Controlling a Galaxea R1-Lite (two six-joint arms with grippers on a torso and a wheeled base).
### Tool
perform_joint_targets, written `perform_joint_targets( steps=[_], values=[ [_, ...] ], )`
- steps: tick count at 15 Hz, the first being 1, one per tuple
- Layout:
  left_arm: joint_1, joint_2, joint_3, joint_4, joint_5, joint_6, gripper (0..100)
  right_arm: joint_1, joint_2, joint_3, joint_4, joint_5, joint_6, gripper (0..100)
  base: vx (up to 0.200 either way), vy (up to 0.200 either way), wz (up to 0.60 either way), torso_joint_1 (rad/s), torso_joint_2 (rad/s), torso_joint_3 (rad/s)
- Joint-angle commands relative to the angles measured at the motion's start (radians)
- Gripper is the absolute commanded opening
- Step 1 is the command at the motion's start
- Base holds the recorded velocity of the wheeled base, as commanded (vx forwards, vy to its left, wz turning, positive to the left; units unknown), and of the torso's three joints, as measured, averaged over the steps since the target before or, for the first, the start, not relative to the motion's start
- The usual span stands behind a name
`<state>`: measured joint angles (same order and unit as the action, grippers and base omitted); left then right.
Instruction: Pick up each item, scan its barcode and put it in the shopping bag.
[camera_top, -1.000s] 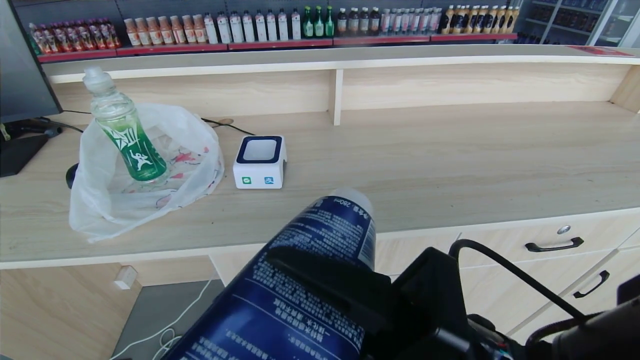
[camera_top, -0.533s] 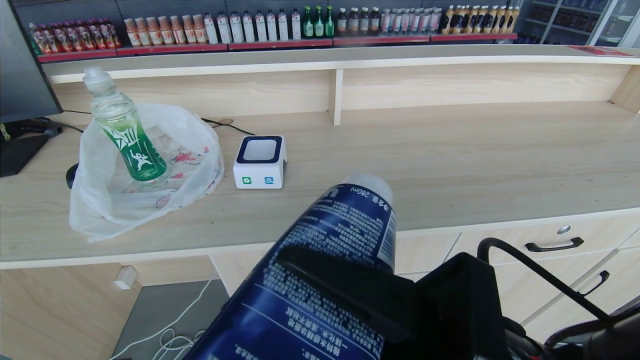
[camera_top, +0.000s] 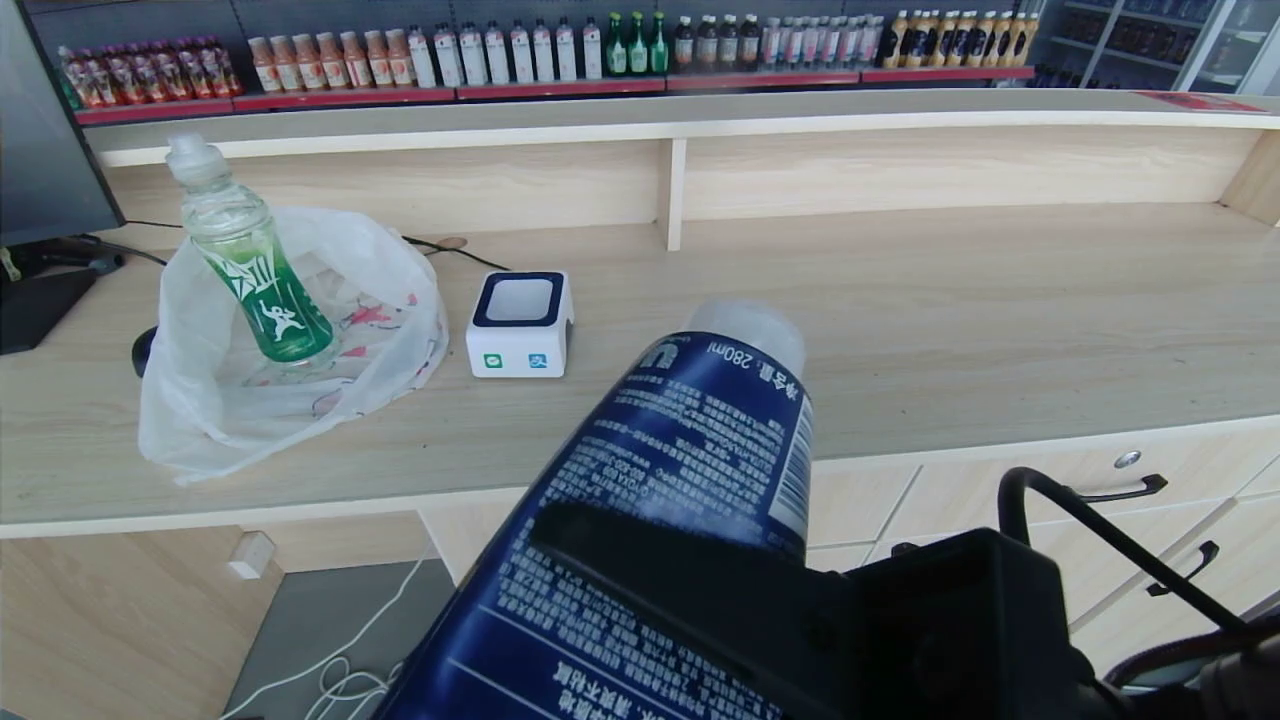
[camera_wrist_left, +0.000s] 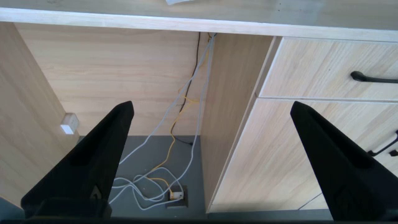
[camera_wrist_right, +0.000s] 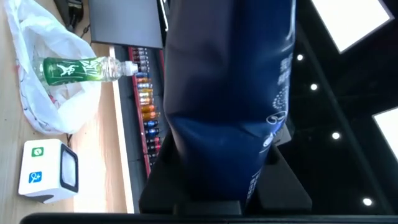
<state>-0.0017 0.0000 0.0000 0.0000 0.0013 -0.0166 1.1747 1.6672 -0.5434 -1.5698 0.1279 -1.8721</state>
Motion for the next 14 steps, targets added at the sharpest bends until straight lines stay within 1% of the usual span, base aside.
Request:
perform_joint_targets(
  steps=[1, 10, 11, 12, 14],
  values=[
    [0.000, 0.002, 0.000, 0.000, 0.000, 0.000, 100, 0.000, -0.006, -0.003, -0.001, 0.003, -0.004, 0, 0.000, 0.000, 0.00, 0.000, 0.00, 0.000],
    [-0.001, 0.002, 0.000, 0.000, 0.000, 0.000, 100, 0.002, -0.004, -0.001, -0.001, 0.003, 0.008, 0, 0.000, 0.000, 0.00, 0.000, 0.00, 0.000],
    [0.000, 0.000, 0.000, 0.000, 0.000, 0.000, 100, 0.002, -0.003, 0.000, -0.001, 0.003, 0.039, 0, 0.000, 0.000, 0.00, 0.000, 0.00, 0.000],
    [0.000, 0.000, 0.000, 0.000, 0.000, 0.000, 100, 0.002, 0.005, 0.002, -0.001, 0.003, 0.097, 0, 0.000, 0.000, 0.00, 0.000, 0.00, 0.000],
    [0.000, 0.002, 0.000, 0.000, 0.000, 0.000, 100, 0.000, 0.037, 0.000, -0.001, 0.003, 0.255, 0, 0.000, 0.000, 0.00, 0.000, 0.00, 0.000]
  ],
)
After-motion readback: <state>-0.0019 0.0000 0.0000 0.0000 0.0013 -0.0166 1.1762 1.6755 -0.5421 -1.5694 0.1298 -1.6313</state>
